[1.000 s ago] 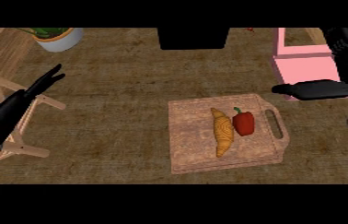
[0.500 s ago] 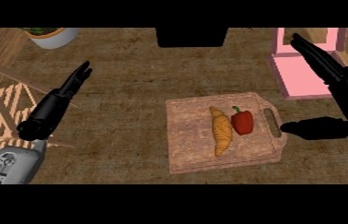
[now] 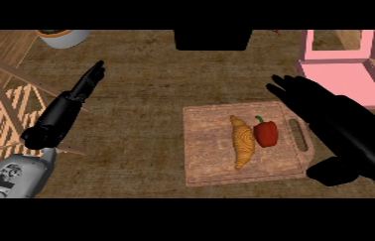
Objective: Pick the croissant from the cutting board and place it in the cardboard box
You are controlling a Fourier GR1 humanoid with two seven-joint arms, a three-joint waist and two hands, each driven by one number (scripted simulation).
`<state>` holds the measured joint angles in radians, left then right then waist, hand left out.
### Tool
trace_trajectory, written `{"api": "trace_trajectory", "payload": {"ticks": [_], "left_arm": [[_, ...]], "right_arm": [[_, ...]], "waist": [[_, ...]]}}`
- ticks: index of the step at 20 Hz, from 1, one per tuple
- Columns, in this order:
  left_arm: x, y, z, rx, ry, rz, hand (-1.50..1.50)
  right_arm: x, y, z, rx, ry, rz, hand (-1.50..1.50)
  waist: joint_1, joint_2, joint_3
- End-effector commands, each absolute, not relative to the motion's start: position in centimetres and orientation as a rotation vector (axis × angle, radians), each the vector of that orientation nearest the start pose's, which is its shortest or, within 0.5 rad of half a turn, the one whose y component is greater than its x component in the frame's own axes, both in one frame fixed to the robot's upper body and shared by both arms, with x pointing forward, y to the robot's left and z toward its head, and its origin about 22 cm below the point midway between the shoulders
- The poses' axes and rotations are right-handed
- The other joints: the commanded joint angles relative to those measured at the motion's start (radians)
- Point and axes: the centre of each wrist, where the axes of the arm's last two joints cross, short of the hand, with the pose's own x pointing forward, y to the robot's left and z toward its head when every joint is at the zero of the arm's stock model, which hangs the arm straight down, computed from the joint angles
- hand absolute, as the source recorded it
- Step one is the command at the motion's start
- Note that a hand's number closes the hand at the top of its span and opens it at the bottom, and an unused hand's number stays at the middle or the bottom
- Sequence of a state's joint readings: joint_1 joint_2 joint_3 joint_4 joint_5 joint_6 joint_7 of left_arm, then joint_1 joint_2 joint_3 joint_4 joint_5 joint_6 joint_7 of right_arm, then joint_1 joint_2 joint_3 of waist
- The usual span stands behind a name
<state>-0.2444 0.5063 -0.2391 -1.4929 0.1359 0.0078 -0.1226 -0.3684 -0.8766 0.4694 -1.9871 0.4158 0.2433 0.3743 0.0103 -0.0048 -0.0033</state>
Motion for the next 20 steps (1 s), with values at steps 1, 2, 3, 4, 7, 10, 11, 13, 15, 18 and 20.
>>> {"api": "trace_trajectory", "payload": {"ticks": [1,2,3,4,7,10,11,13,15,18,20], "left_arm": [[29.4,26.9,6.5,0.08,-1.744,-0.541,0.0],[29.3,26.1,6.6,0.056,-1.748,-0.546,0.0],[28.4,25.9,5.3,0.068,-1.763,-0.539,0.0],[29.2,26.7,7.3,0.072,-1.741,-0.547,0.0],[29.9,26.3,5.3,0.097,-1.736,-0.532,0.0],[29.1,26.5,6.2,0.08,-1.756,-0.545,0.0],[30.2,26.5,6.4,0.085,-1.748,-0.529,0.0],[29.3,26.3,5.2,0.085,-1.735,-0.547,0.0],[30.3,27.0,5.5,0.089,-1.707,-0.52,0.0],[28.1,25.5,5.4,0.089,-1.748,-0.551,0.0],[29.0,27.8,6.5,0.109,-1.744,-0.527,0.0]], "right_arm": [[22.8,-19.2,17.9,-0.824,-1.293,1.662,-1.5],[23.7,-18.5,17.2,-0.822,-1.233,1.68,-1.5],[22.9,-17.2,17.4,-0.822,-1.219,1.702,-1.5],[22.7,-16.3,16.8,-0.868,-1.185,1.735,-1.5],[22.2,-13.2,17.9,-0.903,-1.118,1.769,-1.5],[22.9,-9.6,14.2,-0.894,-1.031,1.761,-1.5],[22.7,-9.6,15.5,-0.914,-1.006,1.766,-1.5],[22.3,-7.5,15.3,-0.899,-0.969,1.759,-1.5],[22.6,-7.1,14.7,-0.891,-0.955,1.742,-1.5],[22.1,-7.3,13.1,-0.875,-0.928,1.704,-1.5],[21.5,-7.0,12.0,-0.871,-0.91,1.71,-1.5]], "waist": [[0.007,0.004,0.0],[0.016,0.006,0.0],[0.015,0.004,0.0],[0.016,0.003,0.0],[-0.004,0.005,0.0],[0.009,0.005,0.002],[-0.005,0.004,0.002],[-0.003,0.002,0.001],[-0.01,0.004,0.002],[-0.006,0.001,0.003],[-0.008,0.002,0.003]]}}
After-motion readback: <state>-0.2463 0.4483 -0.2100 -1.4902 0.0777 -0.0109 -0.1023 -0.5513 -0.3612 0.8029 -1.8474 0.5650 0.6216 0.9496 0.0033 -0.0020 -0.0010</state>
